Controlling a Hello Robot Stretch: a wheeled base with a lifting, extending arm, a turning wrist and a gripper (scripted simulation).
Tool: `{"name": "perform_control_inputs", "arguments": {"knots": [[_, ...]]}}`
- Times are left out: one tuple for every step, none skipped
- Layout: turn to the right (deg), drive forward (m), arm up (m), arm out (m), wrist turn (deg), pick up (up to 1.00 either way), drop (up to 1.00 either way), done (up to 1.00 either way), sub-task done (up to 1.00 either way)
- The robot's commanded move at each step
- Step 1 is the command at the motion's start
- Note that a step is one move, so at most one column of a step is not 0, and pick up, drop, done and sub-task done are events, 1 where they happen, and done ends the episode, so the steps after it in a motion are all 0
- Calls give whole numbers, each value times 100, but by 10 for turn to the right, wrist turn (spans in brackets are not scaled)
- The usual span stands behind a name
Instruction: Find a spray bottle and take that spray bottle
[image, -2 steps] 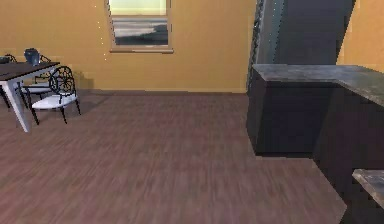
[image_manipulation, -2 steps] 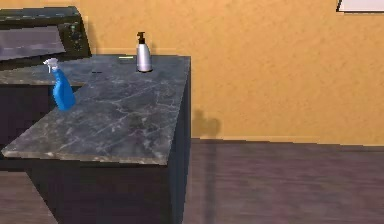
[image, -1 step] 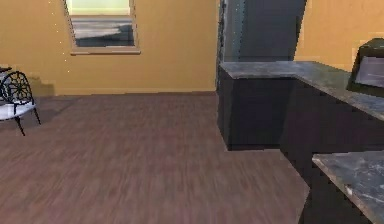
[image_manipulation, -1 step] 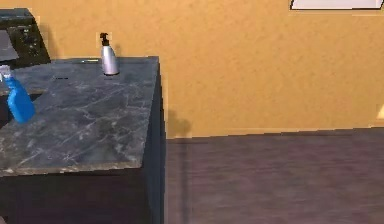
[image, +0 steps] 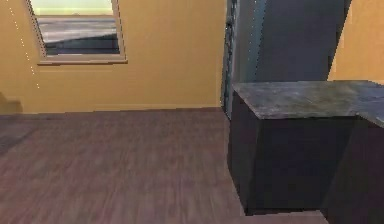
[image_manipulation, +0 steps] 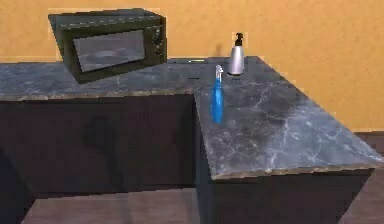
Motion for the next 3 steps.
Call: {"name": "perform_control_inputs", "arguments": {"knots": [[450,0,0,0,0,0,0,0,0],[150,0,0,0,0,0,0,0,0],[0,75,0,0,0,0,0,0,0]]}}
